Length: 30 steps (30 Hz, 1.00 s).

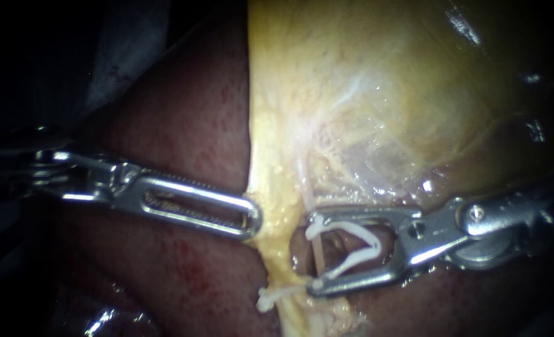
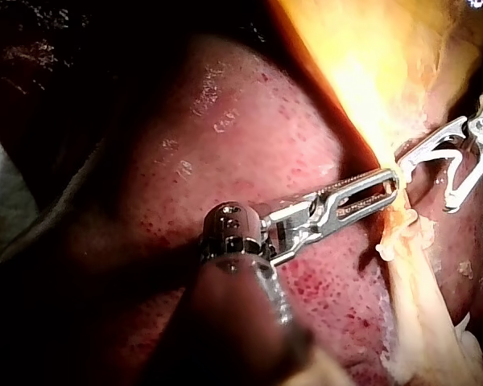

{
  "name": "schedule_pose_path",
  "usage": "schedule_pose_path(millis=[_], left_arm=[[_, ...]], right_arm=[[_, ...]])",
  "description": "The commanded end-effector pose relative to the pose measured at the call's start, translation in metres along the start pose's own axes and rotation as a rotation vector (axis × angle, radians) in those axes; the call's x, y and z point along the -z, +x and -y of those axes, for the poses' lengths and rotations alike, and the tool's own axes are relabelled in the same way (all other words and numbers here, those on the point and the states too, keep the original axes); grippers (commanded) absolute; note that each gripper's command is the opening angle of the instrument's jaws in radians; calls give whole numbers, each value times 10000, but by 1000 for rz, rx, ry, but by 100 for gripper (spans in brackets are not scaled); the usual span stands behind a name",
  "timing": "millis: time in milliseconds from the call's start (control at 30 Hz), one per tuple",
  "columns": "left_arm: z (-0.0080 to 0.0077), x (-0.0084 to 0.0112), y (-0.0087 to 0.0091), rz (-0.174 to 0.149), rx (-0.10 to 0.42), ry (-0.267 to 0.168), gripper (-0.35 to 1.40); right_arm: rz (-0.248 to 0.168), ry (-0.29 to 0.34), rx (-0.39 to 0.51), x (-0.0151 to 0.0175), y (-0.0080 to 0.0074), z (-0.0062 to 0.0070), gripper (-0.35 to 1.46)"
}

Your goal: Clipping second clip left tube

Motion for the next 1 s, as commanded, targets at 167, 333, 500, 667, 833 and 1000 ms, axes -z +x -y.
schedule_pose_path(millis=[167, 333, 500, 667, 833, 1000], left_arm=[[2, 0, 0, 0, 1, 2, -35], [5, -1, 0, 0, 1, 2, -35], [5, -2, 0, 0, 1, 2, -35], [6, -2, 0, 0, 1, 2, -35], [7, -3, 0, 0, 1, 2, -35], [8, -4, 0, 0, 1, 1, -35]], right_arm=[[26, 2, -1, -6, -14, -4, 54], [37, 6, -13, -14, -21, -6, 54], [38, 15, -15, -24, -19, -7, 53], [41, 31, -15, -38, -18, -7, 52], [49, 41, -18, -52, -16, -8, 51], [50, 53, -18, -59, -13, -10, 48]])
